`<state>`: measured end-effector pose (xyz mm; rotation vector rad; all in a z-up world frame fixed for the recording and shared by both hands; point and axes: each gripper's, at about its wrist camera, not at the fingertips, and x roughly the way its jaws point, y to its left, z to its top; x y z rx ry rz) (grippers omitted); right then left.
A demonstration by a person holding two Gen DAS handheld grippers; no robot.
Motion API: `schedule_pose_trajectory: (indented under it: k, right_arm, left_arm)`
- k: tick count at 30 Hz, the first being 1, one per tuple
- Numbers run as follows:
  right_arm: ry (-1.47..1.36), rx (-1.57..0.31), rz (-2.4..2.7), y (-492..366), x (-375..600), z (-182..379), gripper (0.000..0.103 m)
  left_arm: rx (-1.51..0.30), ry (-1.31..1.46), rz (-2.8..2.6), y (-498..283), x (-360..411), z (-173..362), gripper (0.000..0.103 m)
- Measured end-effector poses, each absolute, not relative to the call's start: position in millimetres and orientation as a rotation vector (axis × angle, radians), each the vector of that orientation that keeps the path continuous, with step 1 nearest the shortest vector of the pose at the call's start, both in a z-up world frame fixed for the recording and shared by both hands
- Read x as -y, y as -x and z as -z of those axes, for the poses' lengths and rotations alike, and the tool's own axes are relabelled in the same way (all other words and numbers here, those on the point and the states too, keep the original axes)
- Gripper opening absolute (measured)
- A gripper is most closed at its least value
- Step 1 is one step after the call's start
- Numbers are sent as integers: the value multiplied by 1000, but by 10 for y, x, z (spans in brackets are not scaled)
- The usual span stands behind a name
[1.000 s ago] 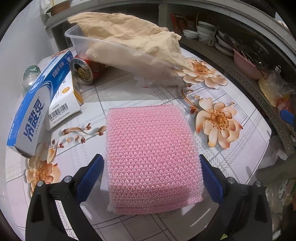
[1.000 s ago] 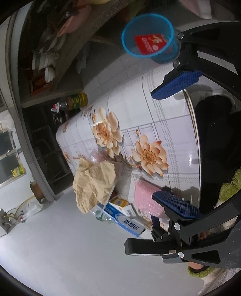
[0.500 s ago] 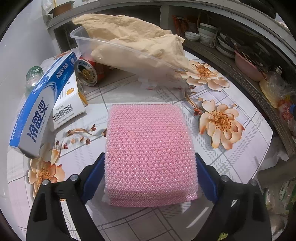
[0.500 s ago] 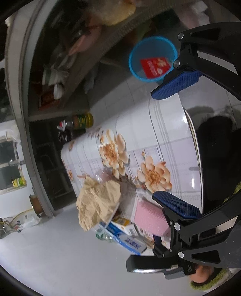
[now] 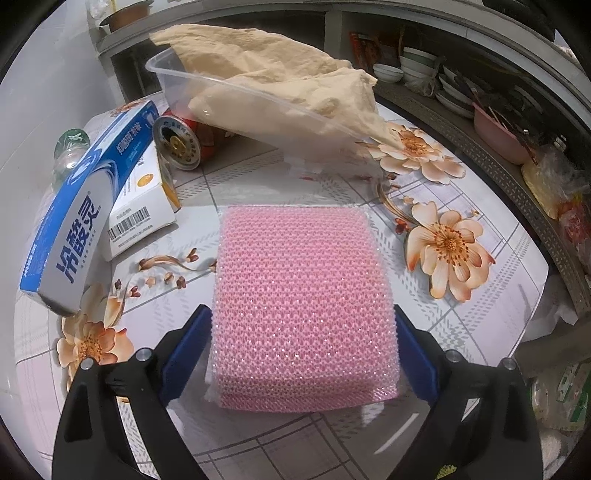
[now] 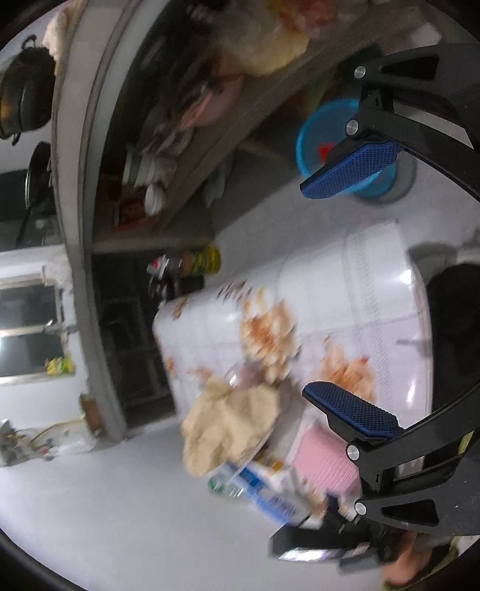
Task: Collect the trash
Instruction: 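Move the right gripper toward the tan paper in the clear tub while the left holds the sponge, then grasp the tan crumpled paper with the right gripper and lift it from the tub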
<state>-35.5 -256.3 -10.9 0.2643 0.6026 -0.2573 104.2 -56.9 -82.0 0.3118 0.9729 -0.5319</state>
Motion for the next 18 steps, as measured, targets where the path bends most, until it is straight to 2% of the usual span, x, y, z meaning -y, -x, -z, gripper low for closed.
schedule_pose_trajectory:
  k: [8, 14, 18]
  right_arm:
    - [-402, -595, -12, -458, 2664, -161, 95]
    - [-354, -693, -192, -1229, 2291, -94, 94]
    - [-275, -762, -221, -1731, 2020, -3, 89]
  left_arm:
    - [-943, -281, 504, -1110, 453, 808, 82]
    - [-920, -277, 512, -1107, 418, 808, 81]
    - [-911, -275, 522, -1098, 392, 809, 80]
